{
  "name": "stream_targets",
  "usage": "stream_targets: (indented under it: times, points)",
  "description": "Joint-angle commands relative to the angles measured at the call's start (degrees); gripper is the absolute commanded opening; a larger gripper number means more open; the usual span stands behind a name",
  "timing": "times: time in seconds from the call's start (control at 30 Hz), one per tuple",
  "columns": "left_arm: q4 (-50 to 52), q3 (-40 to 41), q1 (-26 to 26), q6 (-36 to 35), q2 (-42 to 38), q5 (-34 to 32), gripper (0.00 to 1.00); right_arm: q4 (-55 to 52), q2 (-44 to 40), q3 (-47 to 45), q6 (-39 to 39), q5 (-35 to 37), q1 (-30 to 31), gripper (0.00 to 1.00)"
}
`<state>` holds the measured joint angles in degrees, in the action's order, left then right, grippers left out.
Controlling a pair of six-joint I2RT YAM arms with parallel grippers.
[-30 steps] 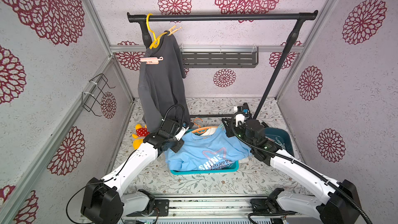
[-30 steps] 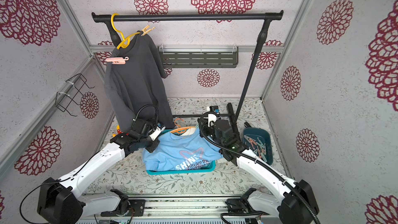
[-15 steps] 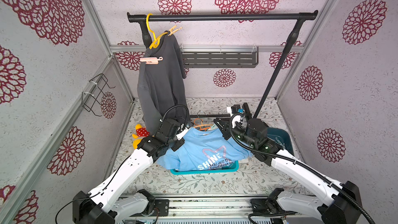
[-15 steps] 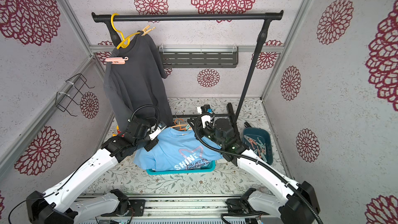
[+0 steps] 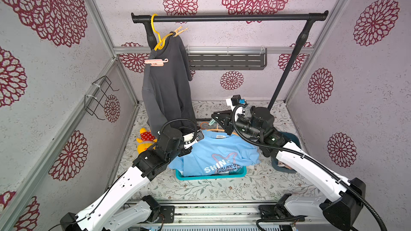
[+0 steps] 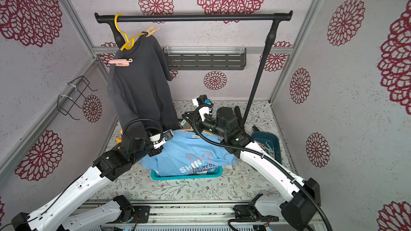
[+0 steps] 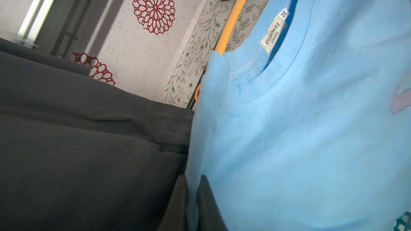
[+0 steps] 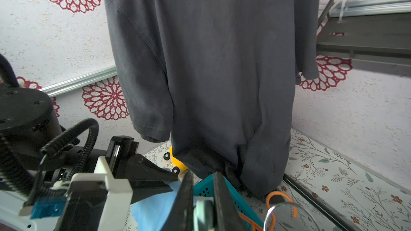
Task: Use clothespins to secure the t-shirt on both sides of the hanger
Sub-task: Pick up the hanger from the basket, then clamp the T-shirt on the hanger.
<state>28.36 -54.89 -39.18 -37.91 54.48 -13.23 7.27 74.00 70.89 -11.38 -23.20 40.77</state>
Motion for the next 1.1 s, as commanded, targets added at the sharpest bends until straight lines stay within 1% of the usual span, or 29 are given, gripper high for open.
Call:
stream_targets:
  times: [0.0,0.1,0.17,0.27,0.5,0.8,1.07]
  points:
    - [-7.7,0.6,-1.0,-6.4,-2.6,0.7,0.0,-6.0,1.2,6.6,1.3,-3.2,0.6,0.0]
    - [-8.9,1.5,-1.5,-11.6,-3.6,0.7,0.0,-13.2,3.9,12.2,3.0,-4.0,1.1,0.0]
    - [-9.9,2.3,-1.6,-14.7,-4.2,1.1,0.0,-15.6,4.8,14.0,4.6,-4.7,1.5,0.0]
    - [-11.8,3.7,-2.0,-18.9,-5.1,2.2,0.0,-15.6,4.8,14.2,6.3,-5.2,2.3,0.0]
    - [-21.6,8.3,-2.6,-25.5,-8.1,3.9,0.0,-15.5,6.0,14.2,6.8,-6.3,3.6,0.0]
    - [-26.9,11.7,-2.7,-29.7,-9.6,5.1,0.0,-15.1,7.6,14.4,6.2,-6.0,5.4,0.0]
    - [-27.9,11.8,-2.7,-29.4,-9.3,5.8,0.0,-15.9,7.8,14.5,5.7,-5.2,5.7,0.0]
